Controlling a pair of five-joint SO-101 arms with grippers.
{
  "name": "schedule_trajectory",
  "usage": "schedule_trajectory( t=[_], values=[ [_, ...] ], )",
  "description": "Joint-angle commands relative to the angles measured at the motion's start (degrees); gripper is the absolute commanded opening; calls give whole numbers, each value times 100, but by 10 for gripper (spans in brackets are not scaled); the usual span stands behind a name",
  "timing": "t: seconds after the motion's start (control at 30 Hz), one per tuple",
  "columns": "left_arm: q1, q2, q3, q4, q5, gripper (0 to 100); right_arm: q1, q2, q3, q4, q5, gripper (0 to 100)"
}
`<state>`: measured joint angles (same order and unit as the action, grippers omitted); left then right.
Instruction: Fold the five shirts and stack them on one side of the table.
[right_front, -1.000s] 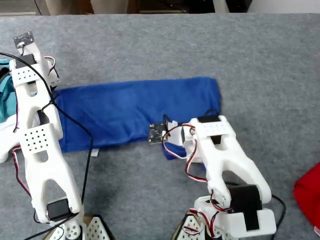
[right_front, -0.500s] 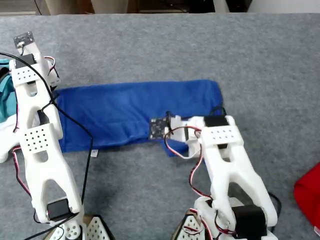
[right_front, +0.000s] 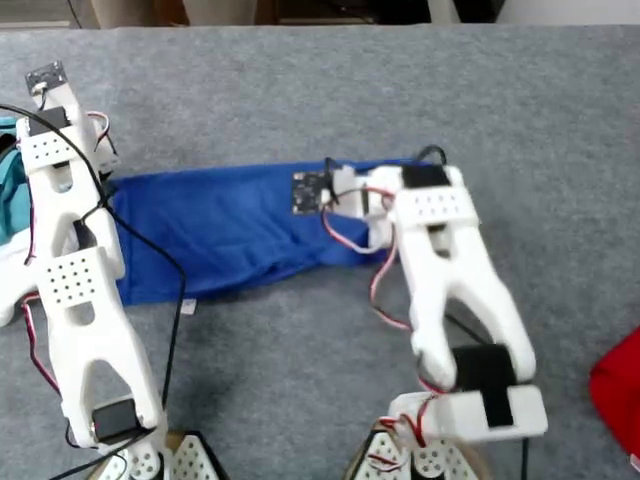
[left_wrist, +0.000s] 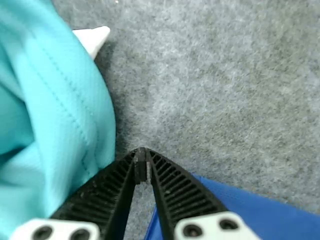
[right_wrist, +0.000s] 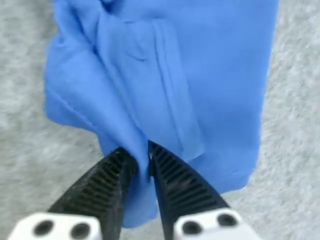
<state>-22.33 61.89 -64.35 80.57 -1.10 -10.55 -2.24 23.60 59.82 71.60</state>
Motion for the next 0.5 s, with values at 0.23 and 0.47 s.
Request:
schedule_trajectory(
  t=[0.23, 0.47],
  values=[
    [-70, -101, -18, -79, -53, 20, -295, 567, -769, -316, 264, 33],
    [-44, -101, -9, -70, -141, 20, -189, 593, -760, -1011, -105, 250]
  ],
)
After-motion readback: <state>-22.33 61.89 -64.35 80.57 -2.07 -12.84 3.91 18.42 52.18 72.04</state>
